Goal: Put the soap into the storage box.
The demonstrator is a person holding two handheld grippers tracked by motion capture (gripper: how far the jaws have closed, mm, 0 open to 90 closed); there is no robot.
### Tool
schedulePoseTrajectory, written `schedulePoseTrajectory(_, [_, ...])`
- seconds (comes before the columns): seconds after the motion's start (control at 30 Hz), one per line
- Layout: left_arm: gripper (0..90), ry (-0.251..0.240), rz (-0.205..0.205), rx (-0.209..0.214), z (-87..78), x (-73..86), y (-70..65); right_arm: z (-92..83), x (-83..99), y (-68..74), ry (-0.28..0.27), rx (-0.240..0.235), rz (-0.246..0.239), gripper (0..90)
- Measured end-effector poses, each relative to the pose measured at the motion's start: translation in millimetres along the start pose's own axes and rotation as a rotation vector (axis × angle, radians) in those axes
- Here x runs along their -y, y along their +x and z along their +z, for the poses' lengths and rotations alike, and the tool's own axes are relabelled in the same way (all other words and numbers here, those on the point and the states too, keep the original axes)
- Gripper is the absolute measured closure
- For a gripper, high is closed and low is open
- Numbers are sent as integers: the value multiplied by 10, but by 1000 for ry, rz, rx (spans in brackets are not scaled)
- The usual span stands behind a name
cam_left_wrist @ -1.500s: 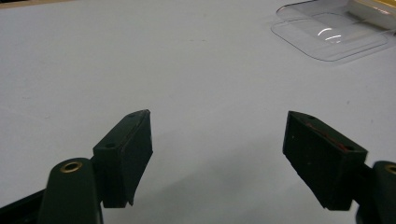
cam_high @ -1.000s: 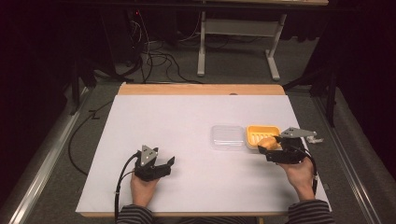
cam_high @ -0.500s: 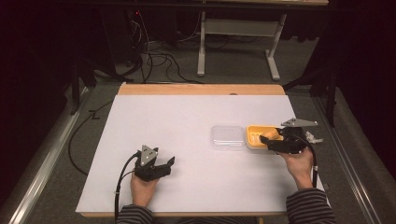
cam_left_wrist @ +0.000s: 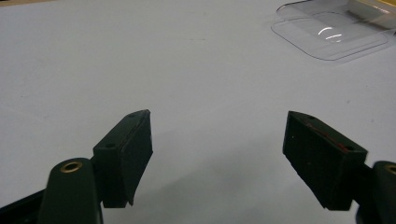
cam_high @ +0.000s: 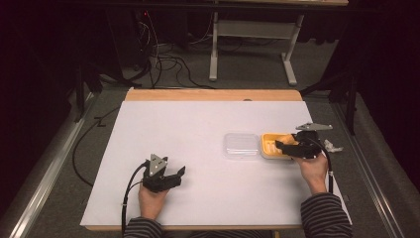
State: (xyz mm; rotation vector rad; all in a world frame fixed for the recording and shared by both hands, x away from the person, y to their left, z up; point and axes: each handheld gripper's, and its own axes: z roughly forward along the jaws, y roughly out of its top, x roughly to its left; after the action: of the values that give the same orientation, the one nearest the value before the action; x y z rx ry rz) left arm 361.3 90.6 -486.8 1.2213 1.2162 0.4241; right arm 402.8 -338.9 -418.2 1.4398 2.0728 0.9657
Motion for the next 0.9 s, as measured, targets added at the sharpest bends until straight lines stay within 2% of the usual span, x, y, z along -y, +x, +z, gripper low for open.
schedulePoseTrajectory(0.57, [248,-1,3,0,-2,1,0,195,-38,-45,9,17,31,276])
schedulePoseTrajectory(0.83, [248,0,0,0,0,1,-1,279,-49,-67,4,3,63,275])
schedulePoseTrajectory(0.9, [248,0,1,0,-1,1,-1,307,-51,-67,10,8,57,275])
